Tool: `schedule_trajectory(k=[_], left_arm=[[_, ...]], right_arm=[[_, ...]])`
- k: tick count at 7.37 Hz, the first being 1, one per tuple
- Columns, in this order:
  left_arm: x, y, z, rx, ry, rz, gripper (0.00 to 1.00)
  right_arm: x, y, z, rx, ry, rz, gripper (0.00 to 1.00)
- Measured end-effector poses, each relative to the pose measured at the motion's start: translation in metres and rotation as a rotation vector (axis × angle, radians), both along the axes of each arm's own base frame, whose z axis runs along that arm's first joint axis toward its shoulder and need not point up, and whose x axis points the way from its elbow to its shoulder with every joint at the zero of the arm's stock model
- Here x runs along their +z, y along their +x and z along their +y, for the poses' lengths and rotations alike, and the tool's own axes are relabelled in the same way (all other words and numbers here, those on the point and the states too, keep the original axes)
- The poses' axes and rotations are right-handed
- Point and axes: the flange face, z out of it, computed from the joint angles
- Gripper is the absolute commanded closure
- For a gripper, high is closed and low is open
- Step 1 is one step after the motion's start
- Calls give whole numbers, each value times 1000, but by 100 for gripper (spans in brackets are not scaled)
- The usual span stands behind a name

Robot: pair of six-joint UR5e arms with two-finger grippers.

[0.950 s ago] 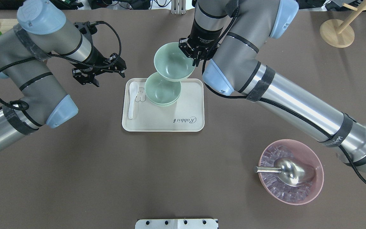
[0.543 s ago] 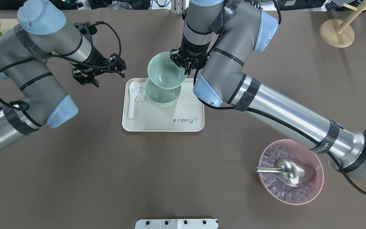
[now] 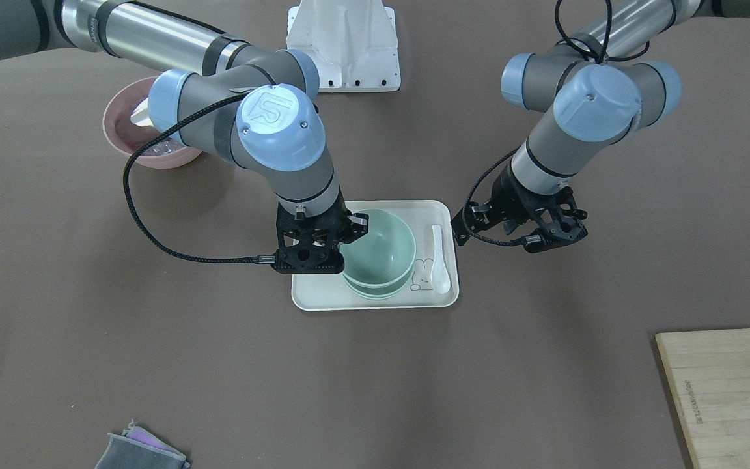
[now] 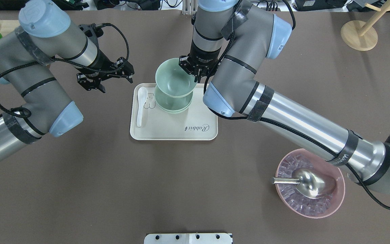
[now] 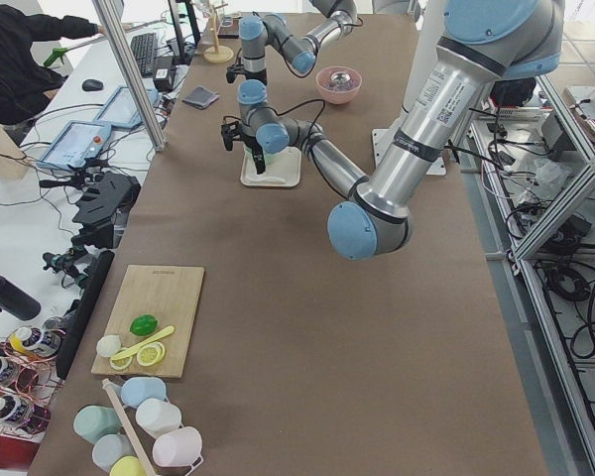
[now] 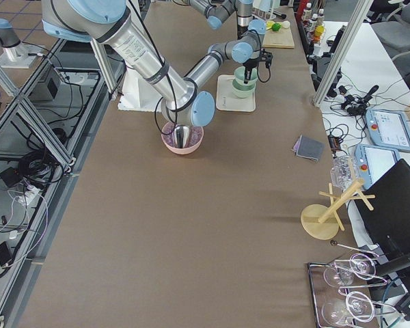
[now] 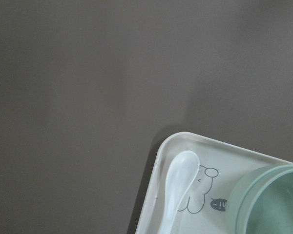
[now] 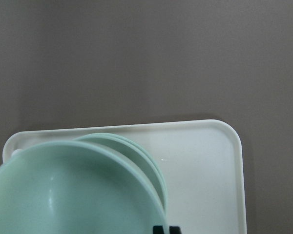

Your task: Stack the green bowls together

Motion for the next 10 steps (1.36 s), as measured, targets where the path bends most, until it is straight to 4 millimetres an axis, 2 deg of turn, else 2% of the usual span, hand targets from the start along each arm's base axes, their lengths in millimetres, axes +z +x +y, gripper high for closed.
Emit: schedule_trajectory(k=[3,4,6,7,10], left_arm=[[11,-7,1,24,30,-13,2],[22,-16,4,32,42,-22,2],[51,-48,13,60,88,-46,2],[57,-58,15,72,98,-47,2],[61,-63,17,81,102,-47,2]], right_arm=[[-3,-7,2,4,4,7,100],[-2,-9,0,8,7,10,100],[5,-16,-6,14,15,9,100],[8,-18,-8,15,17,8,100],[11,-26,-4,13,6,9,100]])
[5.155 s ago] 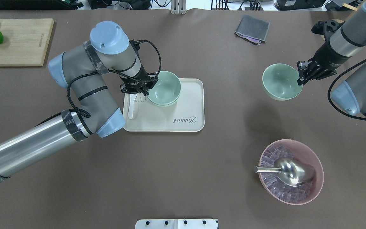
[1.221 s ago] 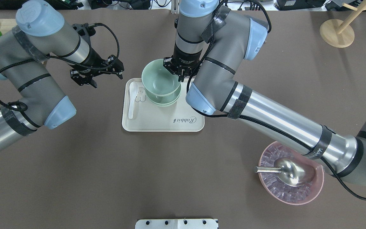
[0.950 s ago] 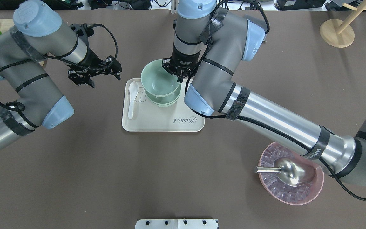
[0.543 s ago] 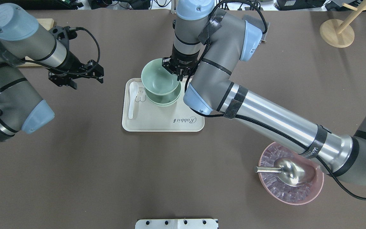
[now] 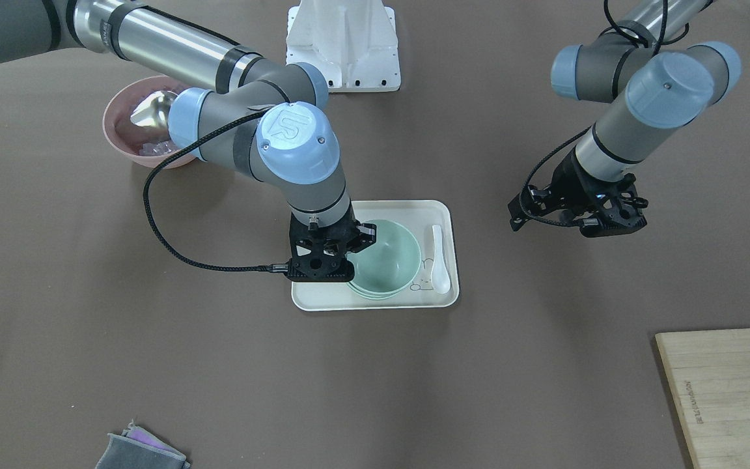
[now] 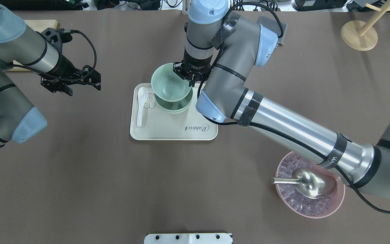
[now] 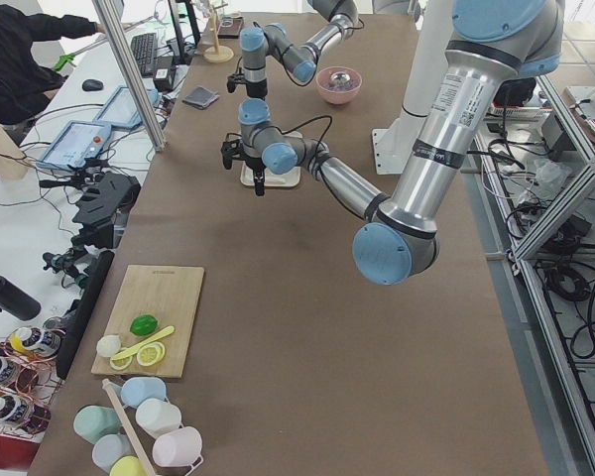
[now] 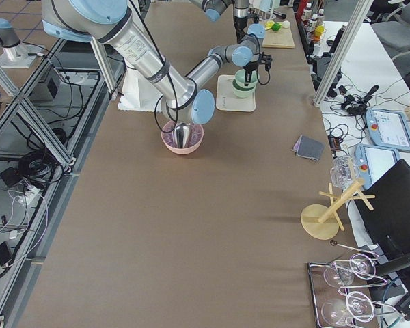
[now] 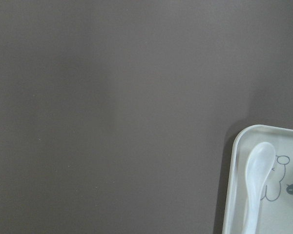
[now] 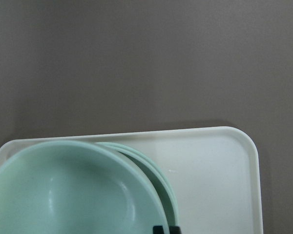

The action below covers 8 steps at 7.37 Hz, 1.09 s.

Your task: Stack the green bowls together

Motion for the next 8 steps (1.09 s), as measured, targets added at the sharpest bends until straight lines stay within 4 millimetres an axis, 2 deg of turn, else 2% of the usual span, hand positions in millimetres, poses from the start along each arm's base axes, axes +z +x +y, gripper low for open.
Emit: schedule_trajectory(k=[8], left_arm=[[2,0,0,1,-3,-2,2]], right_arm=[[11,-9,1,-7,-14,15,100]])
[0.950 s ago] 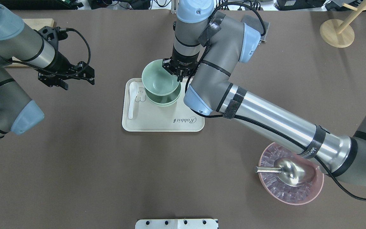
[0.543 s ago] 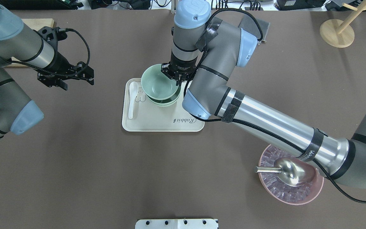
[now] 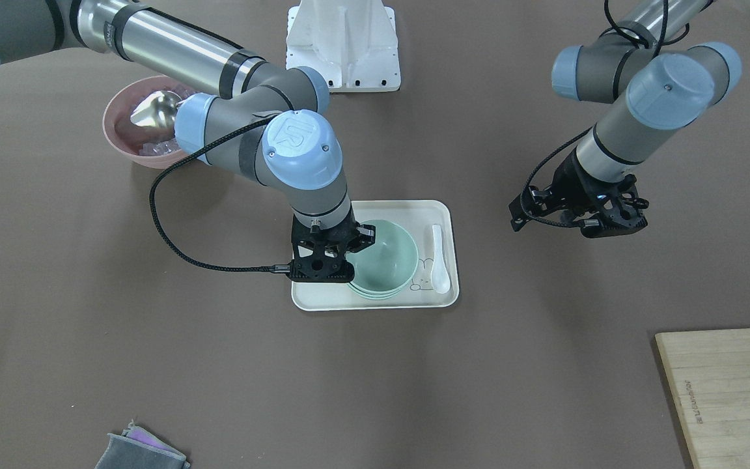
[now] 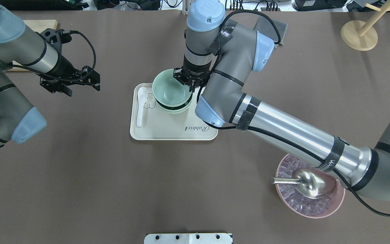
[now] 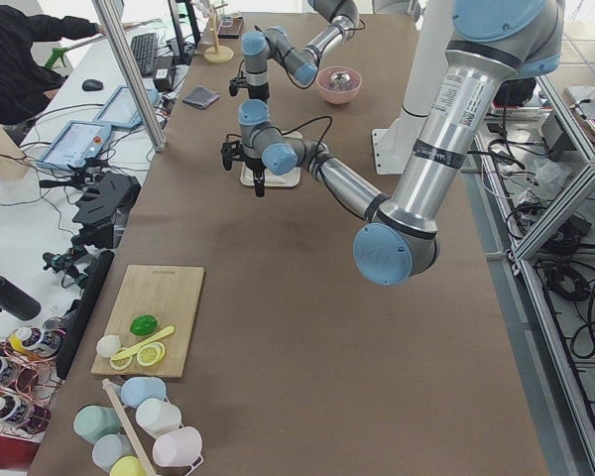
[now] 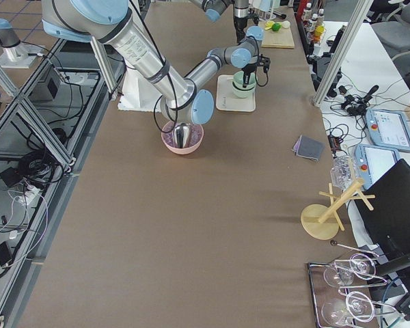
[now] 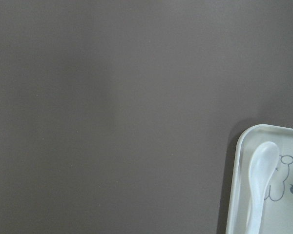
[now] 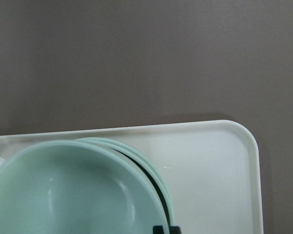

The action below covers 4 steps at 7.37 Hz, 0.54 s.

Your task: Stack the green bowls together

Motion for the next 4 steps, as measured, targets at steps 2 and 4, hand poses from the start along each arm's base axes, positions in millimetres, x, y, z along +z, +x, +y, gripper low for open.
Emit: schedule_trajectory(k=[2,4], left_arm=[[0,0,0,1,0,0,2],[0,1,0,1,0,0,2]], right_arm=[[2,0,-1,1,-2,3,100],[2,-1,-1,0,-2,3,100]])
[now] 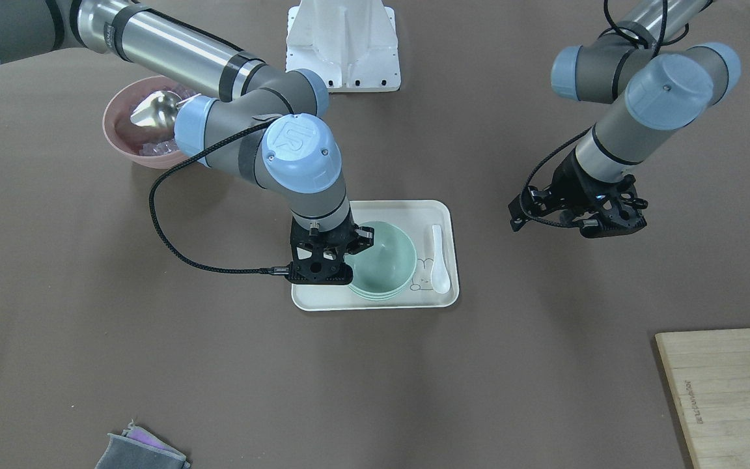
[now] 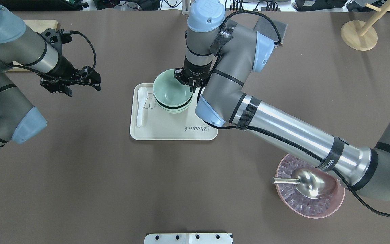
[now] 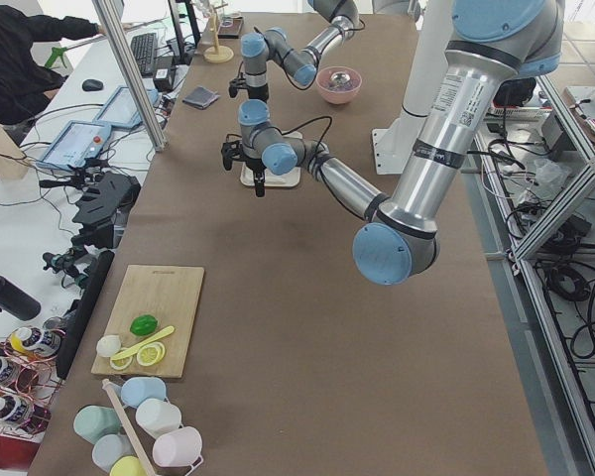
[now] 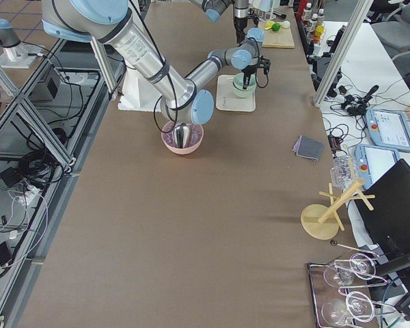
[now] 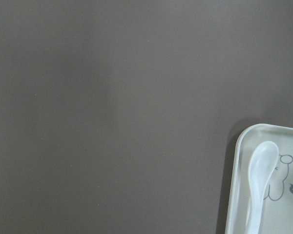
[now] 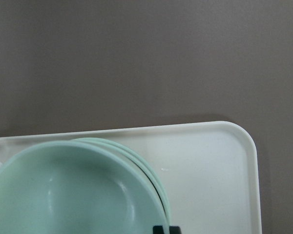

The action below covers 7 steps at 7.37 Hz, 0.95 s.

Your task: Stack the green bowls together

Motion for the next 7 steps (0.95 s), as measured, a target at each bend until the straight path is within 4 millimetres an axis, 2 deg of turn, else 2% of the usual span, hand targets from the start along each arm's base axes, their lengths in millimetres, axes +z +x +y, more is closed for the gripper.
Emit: schedule_trajectory(k=[7], left_arm=[[1,0,0,0,-1,-1,2]], right_arm=[[5,-3,0,-8,-17,6,100]])
